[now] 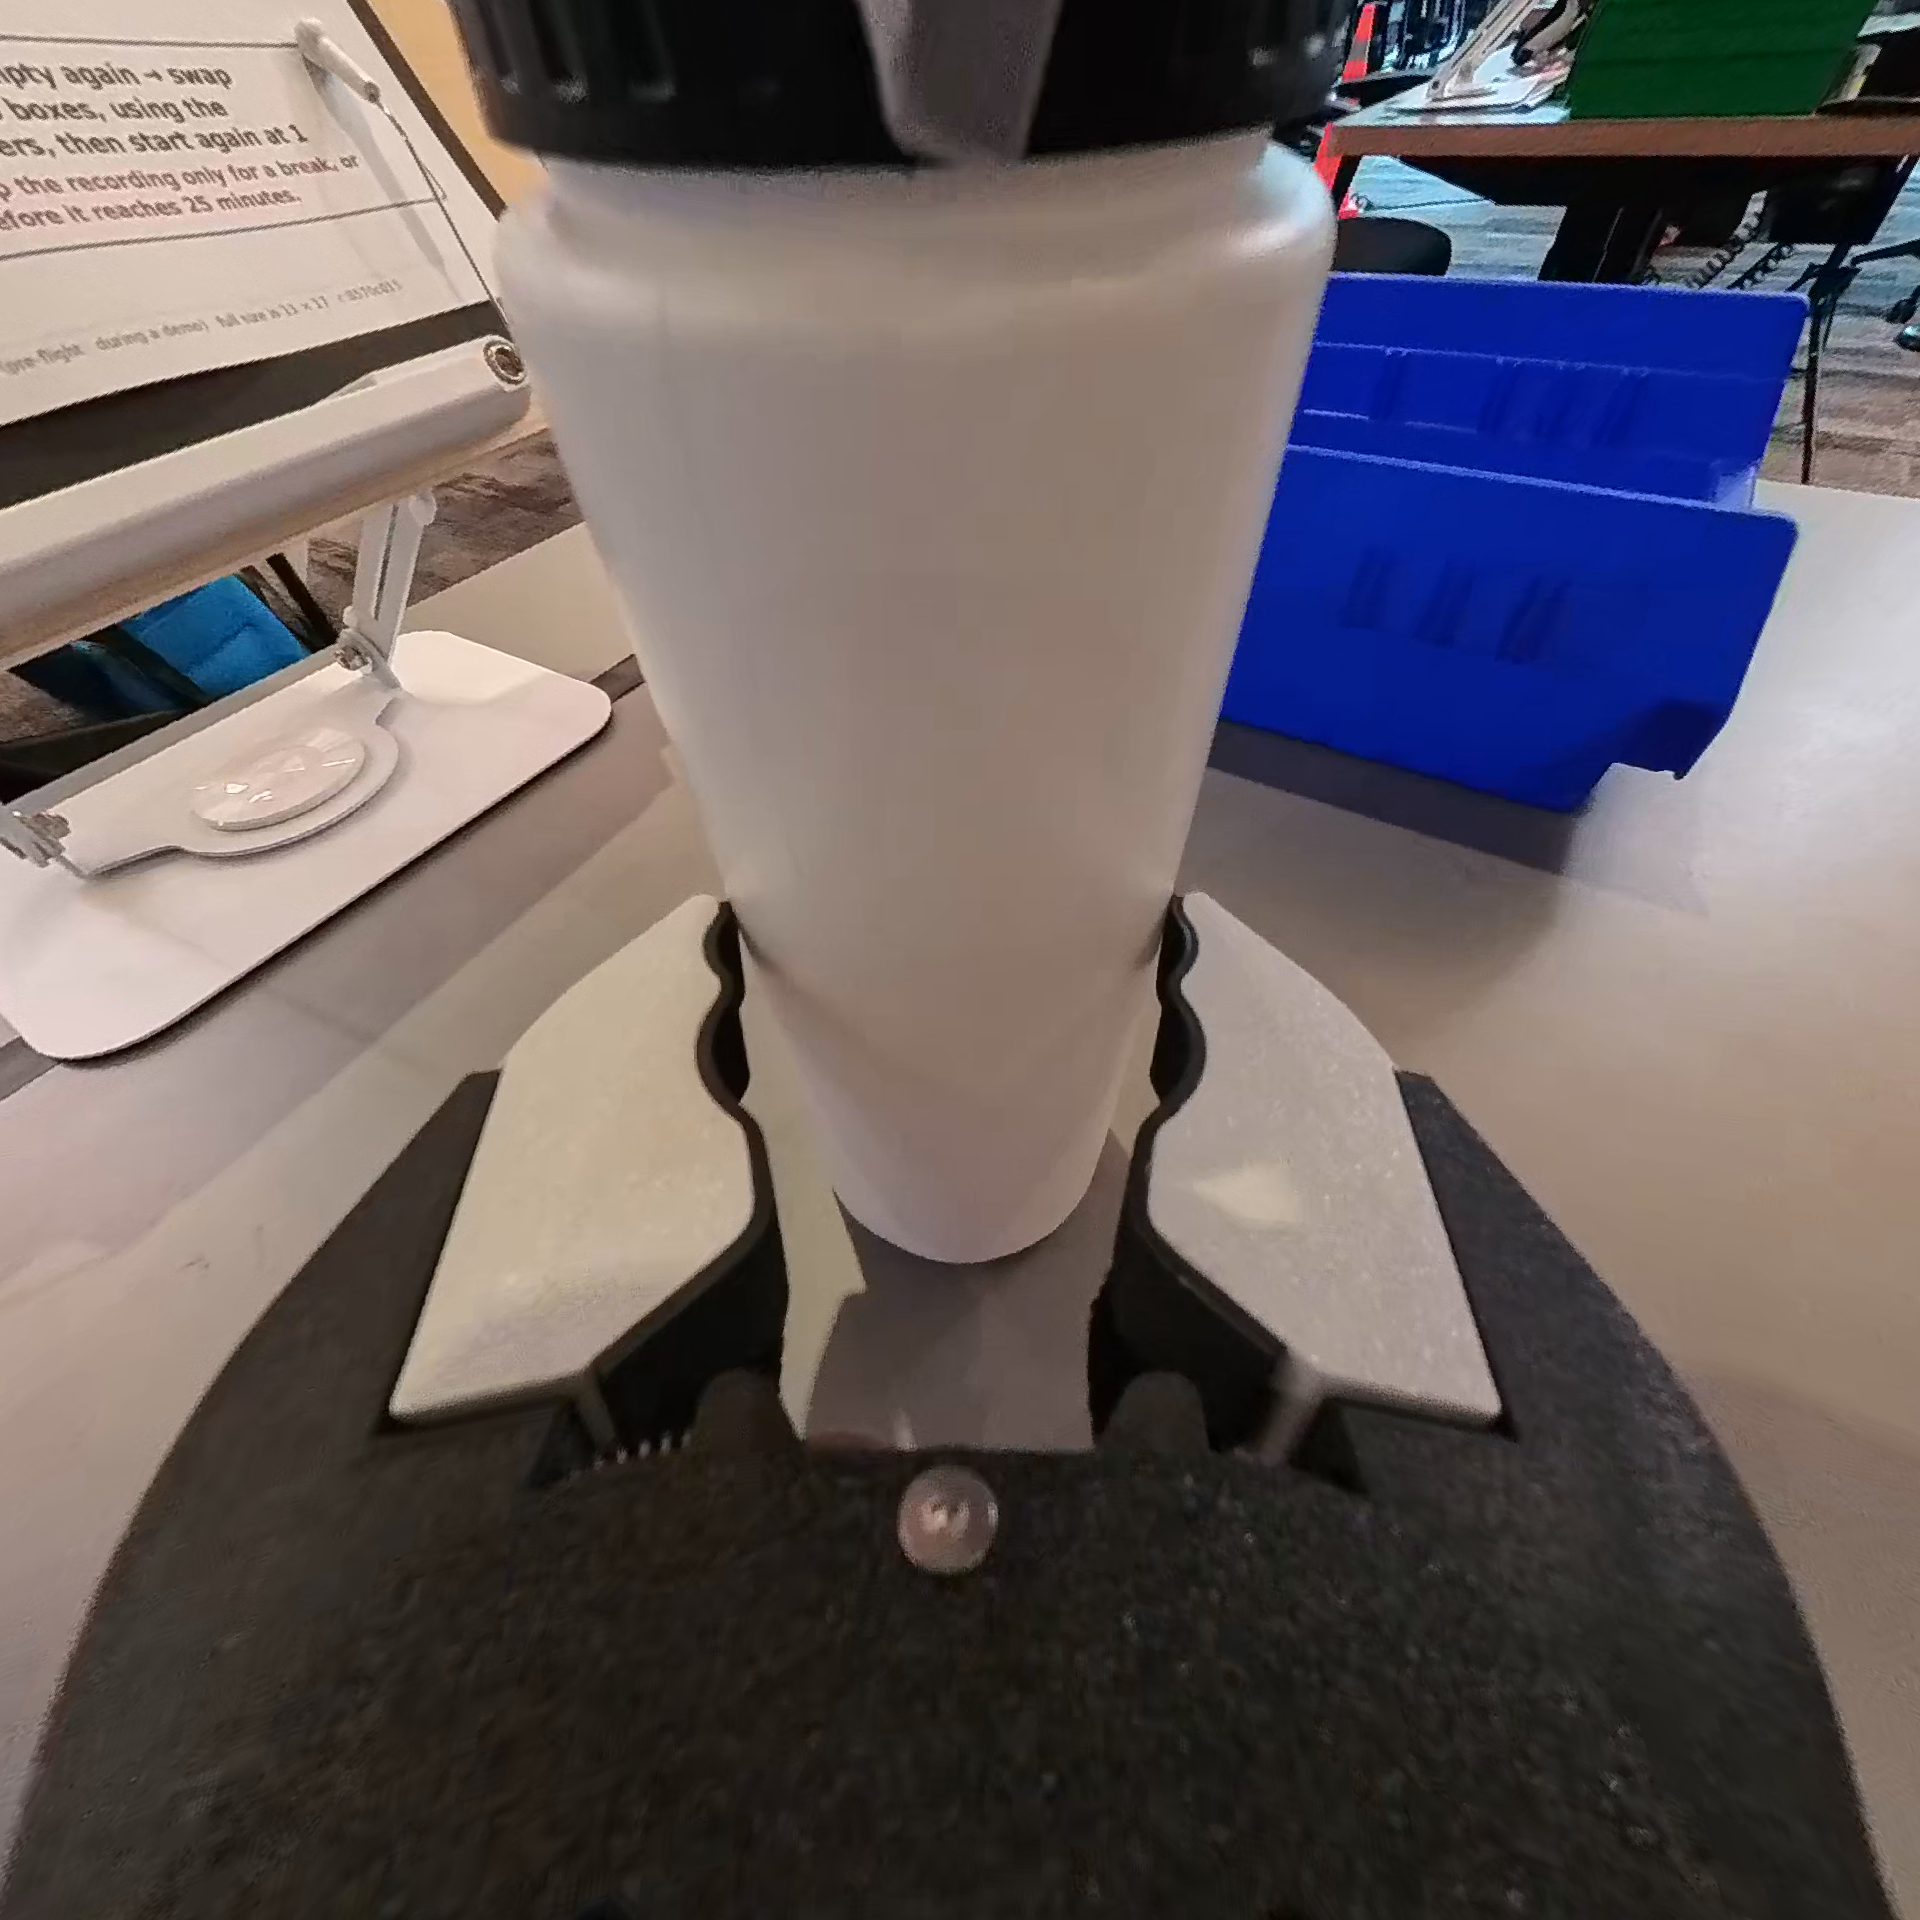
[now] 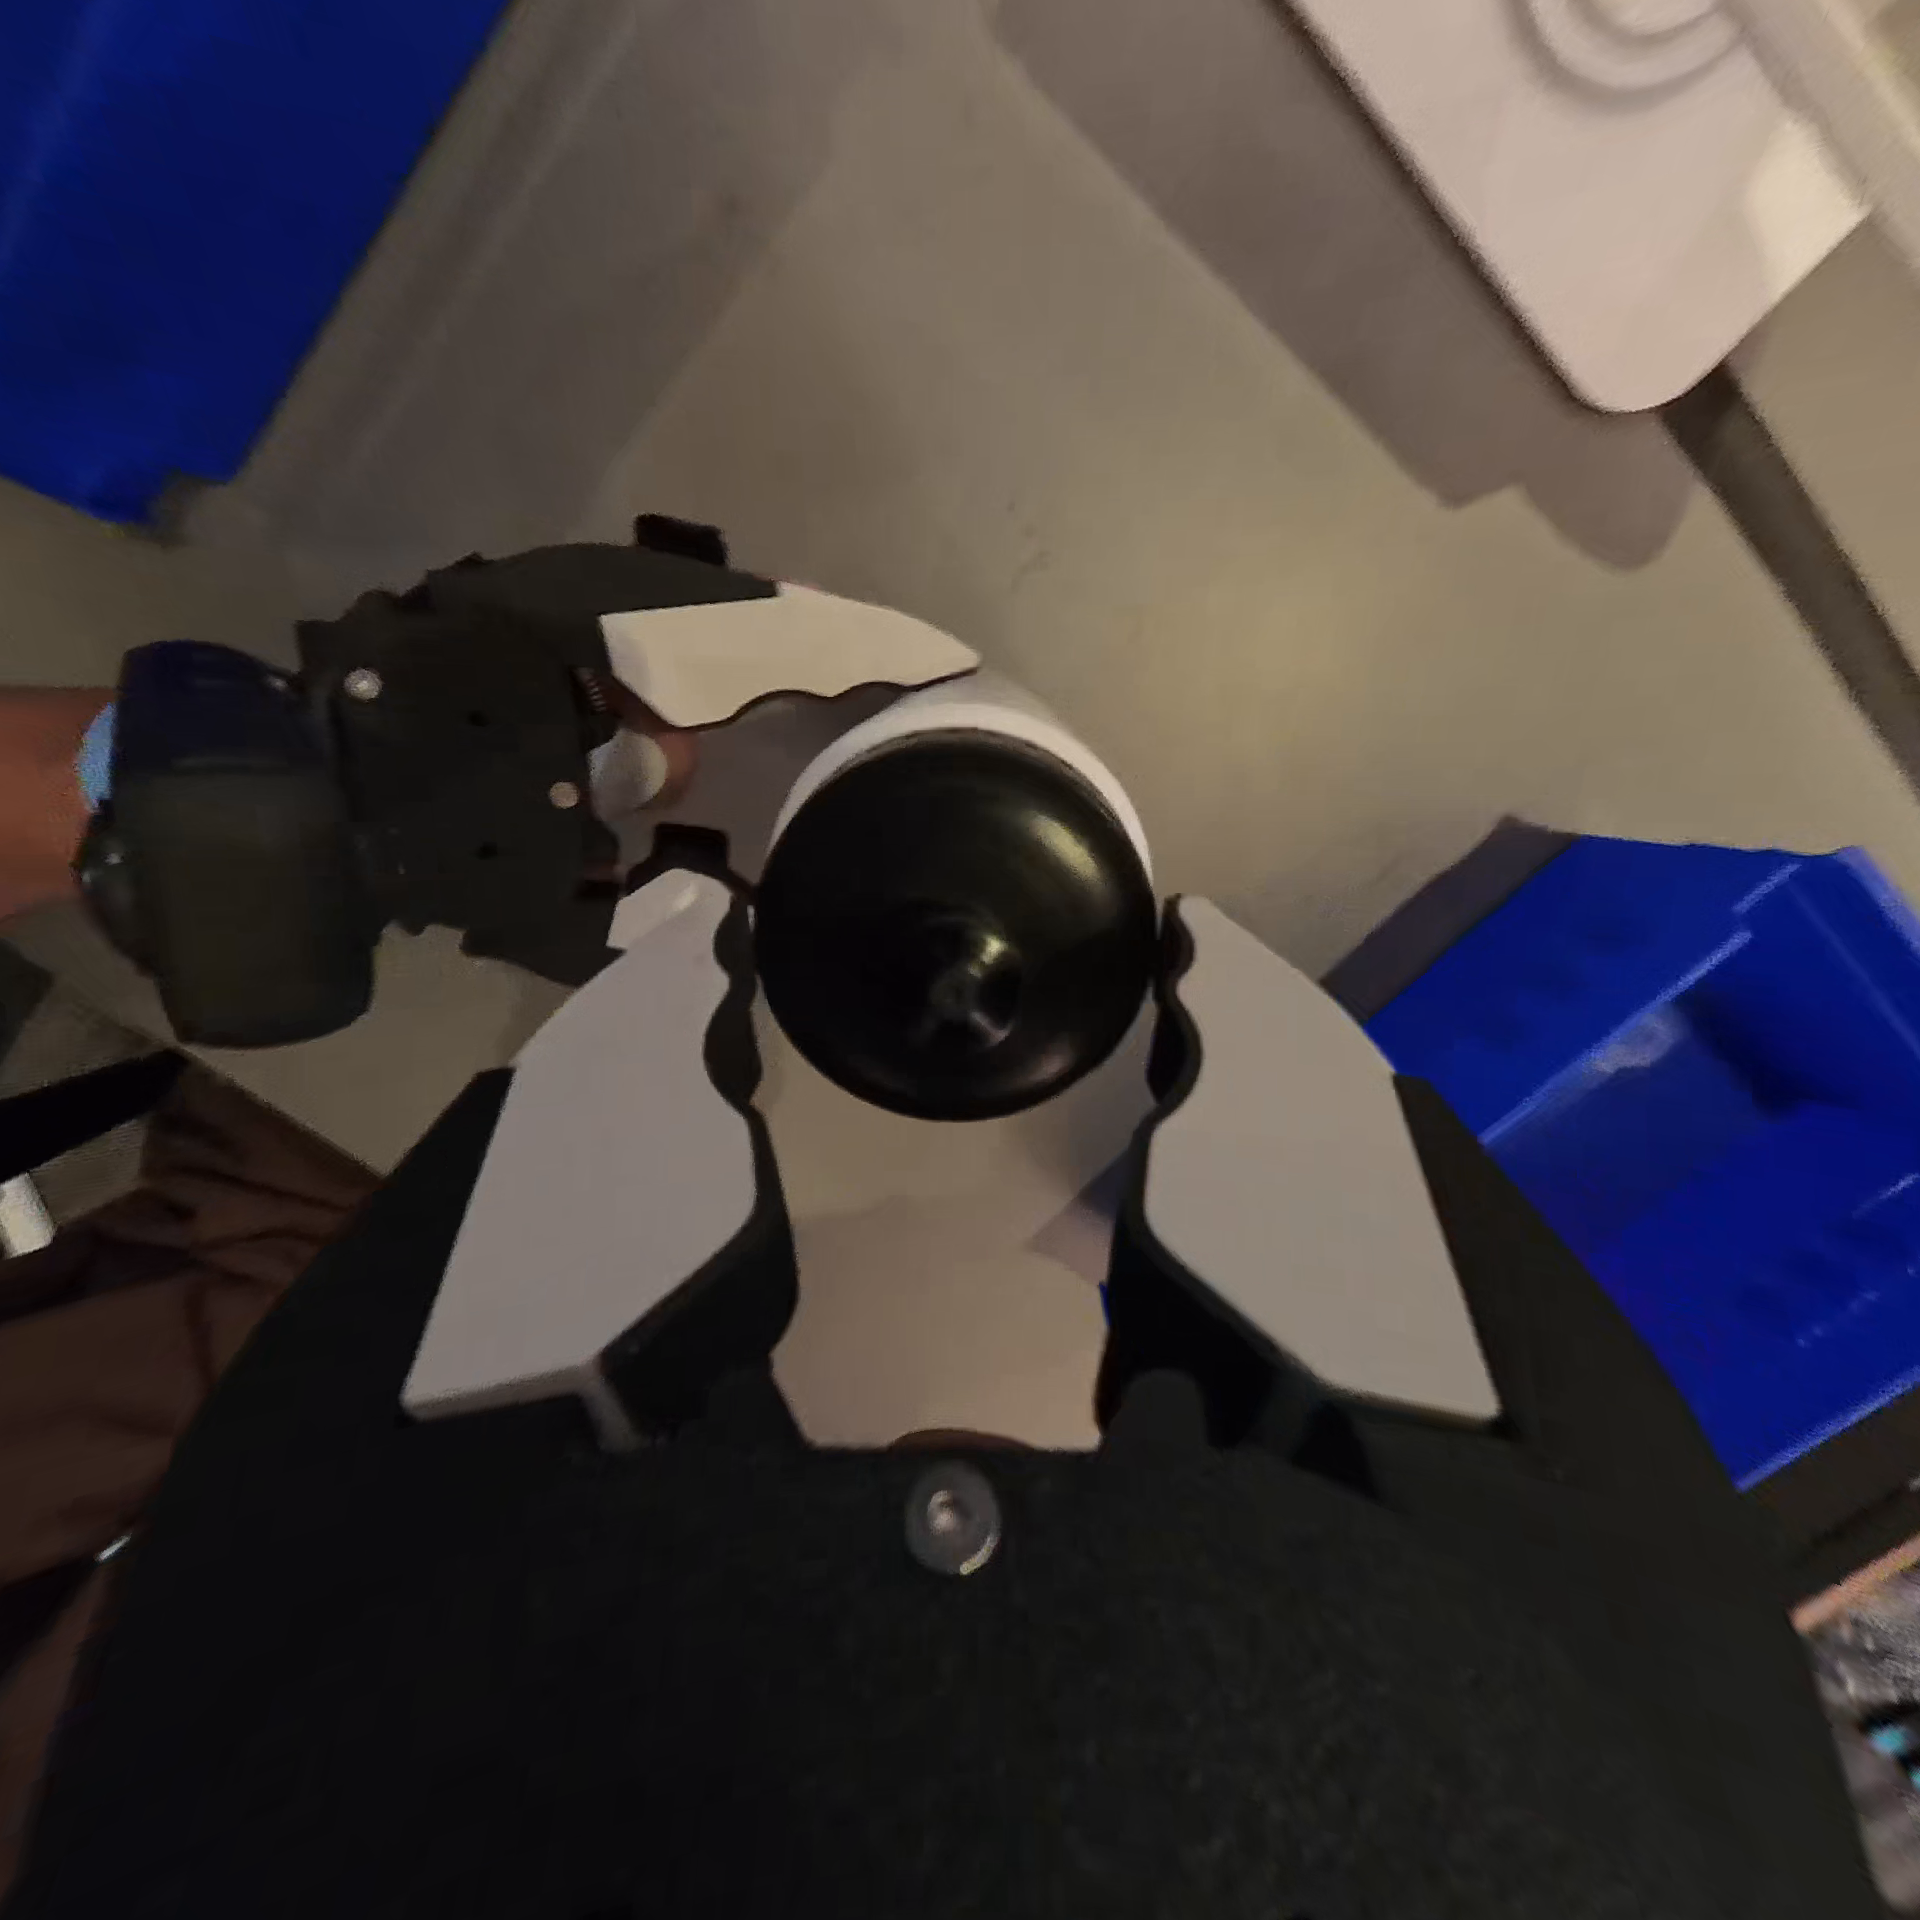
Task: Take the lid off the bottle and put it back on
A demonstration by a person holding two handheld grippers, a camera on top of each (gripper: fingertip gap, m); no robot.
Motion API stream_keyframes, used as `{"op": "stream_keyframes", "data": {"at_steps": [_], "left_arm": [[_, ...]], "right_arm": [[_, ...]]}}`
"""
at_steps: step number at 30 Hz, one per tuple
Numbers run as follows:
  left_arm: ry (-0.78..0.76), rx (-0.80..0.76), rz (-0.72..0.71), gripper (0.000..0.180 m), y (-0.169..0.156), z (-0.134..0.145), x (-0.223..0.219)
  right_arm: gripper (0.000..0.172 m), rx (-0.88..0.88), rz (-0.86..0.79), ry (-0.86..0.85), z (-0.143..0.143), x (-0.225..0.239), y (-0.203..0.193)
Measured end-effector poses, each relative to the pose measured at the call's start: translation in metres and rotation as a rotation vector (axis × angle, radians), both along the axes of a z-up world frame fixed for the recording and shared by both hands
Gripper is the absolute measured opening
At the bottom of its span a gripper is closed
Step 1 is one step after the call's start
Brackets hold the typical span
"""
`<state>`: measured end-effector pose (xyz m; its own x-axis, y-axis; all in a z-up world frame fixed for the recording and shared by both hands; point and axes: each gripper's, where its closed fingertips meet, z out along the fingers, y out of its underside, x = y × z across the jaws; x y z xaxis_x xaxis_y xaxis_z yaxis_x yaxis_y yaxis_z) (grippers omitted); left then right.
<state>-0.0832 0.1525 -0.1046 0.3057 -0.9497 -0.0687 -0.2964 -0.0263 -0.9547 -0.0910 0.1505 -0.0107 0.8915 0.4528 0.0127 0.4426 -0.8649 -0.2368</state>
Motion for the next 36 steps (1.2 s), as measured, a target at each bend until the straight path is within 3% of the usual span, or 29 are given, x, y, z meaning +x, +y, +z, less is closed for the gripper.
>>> {"op": "stream_keyframes", "data": {"at_steps": [4, 7, 10, 12, 15, 18, 20, 23, 29, 31, 33, 34, 36], "left_arm": [[-0.003, 0.002, -0.005, 0.076, -0.001, 0.0, 0.001], [-0.017, -0.001, -0.017, 0.076, -0.001, 0.001, 0.001], [0.001, 0.032, -0.012, 0.076, -0.003, 0.001, 0.003], [0.005, 0.013, 0.005, 0.076, -0.002, 0.0, 0.002], [-0.007, -0.02, -0.01, 0.076, -0.003, 0.0, 0.002], [-0.001, -0.015, -0.007, 0.076, -0.003, 0.0, 0.002], [0.008, -0.008, -0.004, 0.075, -0.004, 0.0, 0.002], [0.025, -0.009, 0.006, 0.075, -0.004, -0.001, 0.001], [0.034, -0.038, 0.019, 0.075, -0.003, -0.001, -0.001], [0.037, -0.033, 0.019, 0.075, -0.003, -0.001, -0.001], [0.038, -0.035, 0.019, 0.075, -0.003, -0.001, -0.001], [0.04, -0.037, 0.019, 0.075, -0.003, -0.001, -0.001], [0.038, -0.032, 0.017, 0.075, -0.002, -0.001, -0.002]], "right_arm": [[0.073, -0.046, 0.2, -0.078, 0.001, 0.002, -0.002], [0.073, -0.034, 0.493, -0.13, 0.002, -0.002, -0.002], [0.073, 0.017, 0.913, -0.204, 0.003, -0.002, -0.008], [0.072, 0.031, 1.014, -0.215, 0.004, -0.001, -0.006], [0.071, 0.03, 1.007, -0.198, 0.008, -0.005, -0.002], [0.095, 0.133, 0.913, -0.139, 0.027, -0.016, 0.004], [0.101, 0.228, 0.75, -0.107, 0.041, -0.019, 0.015], [0.092, 0.31, 0.397, -0.076, 0.048, -0.01, 0.028], [0.096, 0.176, 0.045, -0.155, 0.015, 0.017, 0.004], [0.099, 0.125, -0.008, -0.141, 0.005, 0.019, -0.001], [0.081, 0.07, 0.005, -0.078, -0.001, 0.011, -0.005], [0.073, 0.046, 0.027, -0.048, -0.001, 0.006, -0.007], [0.072, 0.033, 0.166, -0.101, -0.001, 0.006, -0.007]]}}
